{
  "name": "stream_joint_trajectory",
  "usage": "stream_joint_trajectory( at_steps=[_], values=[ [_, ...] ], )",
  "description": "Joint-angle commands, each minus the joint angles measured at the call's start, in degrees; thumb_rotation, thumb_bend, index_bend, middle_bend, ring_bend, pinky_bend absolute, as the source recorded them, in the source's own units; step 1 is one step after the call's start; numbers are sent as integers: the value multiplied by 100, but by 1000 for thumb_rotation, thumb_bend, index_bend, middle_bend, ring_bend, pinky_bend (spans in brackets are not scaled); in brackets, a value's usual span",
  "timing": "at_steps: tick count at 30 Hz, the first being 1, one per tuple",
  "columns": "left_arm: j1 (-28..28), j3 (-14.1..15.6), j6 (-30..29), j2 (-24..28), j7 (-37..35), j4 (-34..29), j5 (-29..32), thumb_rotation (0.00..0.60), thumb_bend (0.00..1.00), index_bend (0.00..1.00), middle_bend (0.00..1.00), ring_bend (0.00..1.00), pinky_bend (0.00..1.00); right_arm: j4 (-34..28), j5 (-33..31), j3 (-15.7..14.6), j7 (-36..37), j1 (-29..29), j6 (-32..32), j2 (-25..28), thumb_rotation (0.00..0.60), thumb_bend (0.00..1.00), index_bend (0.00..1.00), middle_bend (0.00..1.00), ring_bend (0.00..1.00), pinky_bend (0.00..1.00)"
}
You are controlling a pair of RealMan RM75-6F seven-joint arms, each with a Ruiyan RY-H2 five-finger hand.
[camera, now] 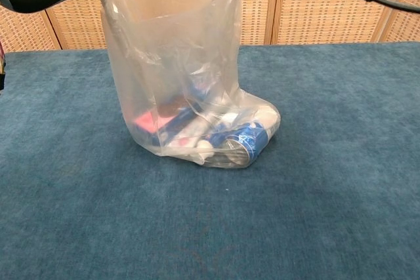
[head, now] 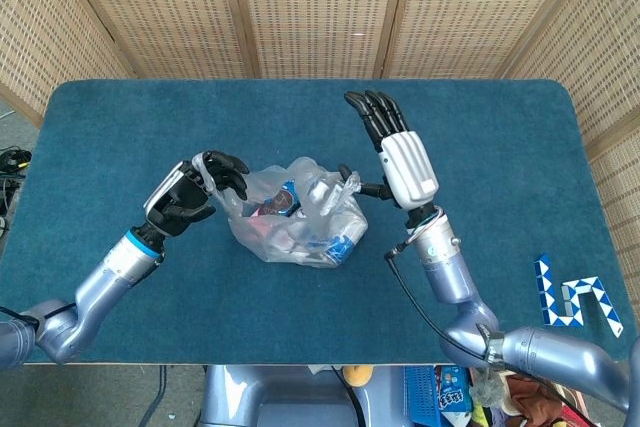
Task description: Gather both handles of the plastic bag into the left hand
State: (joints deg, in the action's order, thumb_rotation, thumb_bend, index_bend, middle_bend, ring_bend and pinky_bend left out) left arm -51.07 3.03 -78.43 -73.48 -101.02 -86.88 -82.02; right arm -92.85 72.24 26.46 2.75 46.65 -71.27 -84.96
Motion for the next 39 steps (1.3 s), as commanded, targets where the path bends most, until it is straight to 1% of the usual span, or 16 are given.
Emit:
stream_joint_trajectory(
  at_steps=[1, 4, 8, 10, 12, 15, 19, 23, 27, 31, 39],
  values=[
    [172, -214, 70, -31, 318, -38, 36, 523, 93, 364, 355, 383, 406, -83, 29, 75, -7, 57, 7, 46, 600, 408, 0, 121, 59, 13],
    [321, -385, 38, 13, 495, -68, 57, 524, 93, 356, 345, 376, 401, -244, 27, 258, -77, 209, 45, 98, 600, 408, 0, 120, 59, 13],
    [460, -508, 46, 96, 569, -79, -6, 526, 92, 352, 341, 372, 395, -364, -41, 390, -189, 323, 73, 135, 600, 408, 0, 120, 60, 13],
    [538, -548, 58, 155, 623, -52, -90, 524, 92, 351, 340, 371, 393, -418, -96, 455, -261, 385, 96, 162, 600, 408, 0, 120, 60, 13],
    [595, -529, 95, 228, 630, 2, -260, 523, 93, 346, 335, 367, 392, -471, -169, 511, -313, 446, 136, 185, 600, 408, 0, 121, 61, 24],
    [640, -547, 158, 242, 601, 44, -428, 527, 92, 342, 324, 363, 392, -510, -234, 513, -403, 494, 159, 196, 600, 408, 0, 120, 61, 44],
    [655, -594, 247, 198, 621, 68, -518, 524, 91, 338, 319, 359, 392, -547, -262, 502, -441, 529, 156, 187, 600, 407, 0, 121, 61, 44],
    [659, -738, 358, 58, 798, 64, -498, 521, 92, 331, 313, 350, 386, -598, -273, 511, -491, 590, 152, 190, 600, 402, 0, 121, 61, 43],
    [643, -855, 439, -47, 962, 35, -491, 529, 92, 322, 304, 343, 381, -643, -308, 532, -533, 644, 155, 189, 600, 377, 0, 120, 62, 43],
    [574, -927, 584, -138, 1057, -96, -590, 526, 90, 316, 297, 339, 381, -638, -377, 579, -610, 769, 190, 141, 600, 358, 0, 121, 62, 44],
    [529, -1039, 767, -318, 1277, -278, -652, 547, 92, 310, 294, 337, 381, -550, -492, 578, -784, 959, 206, 14, 600, 352, 0, 121, 63, 44]
  ],
)
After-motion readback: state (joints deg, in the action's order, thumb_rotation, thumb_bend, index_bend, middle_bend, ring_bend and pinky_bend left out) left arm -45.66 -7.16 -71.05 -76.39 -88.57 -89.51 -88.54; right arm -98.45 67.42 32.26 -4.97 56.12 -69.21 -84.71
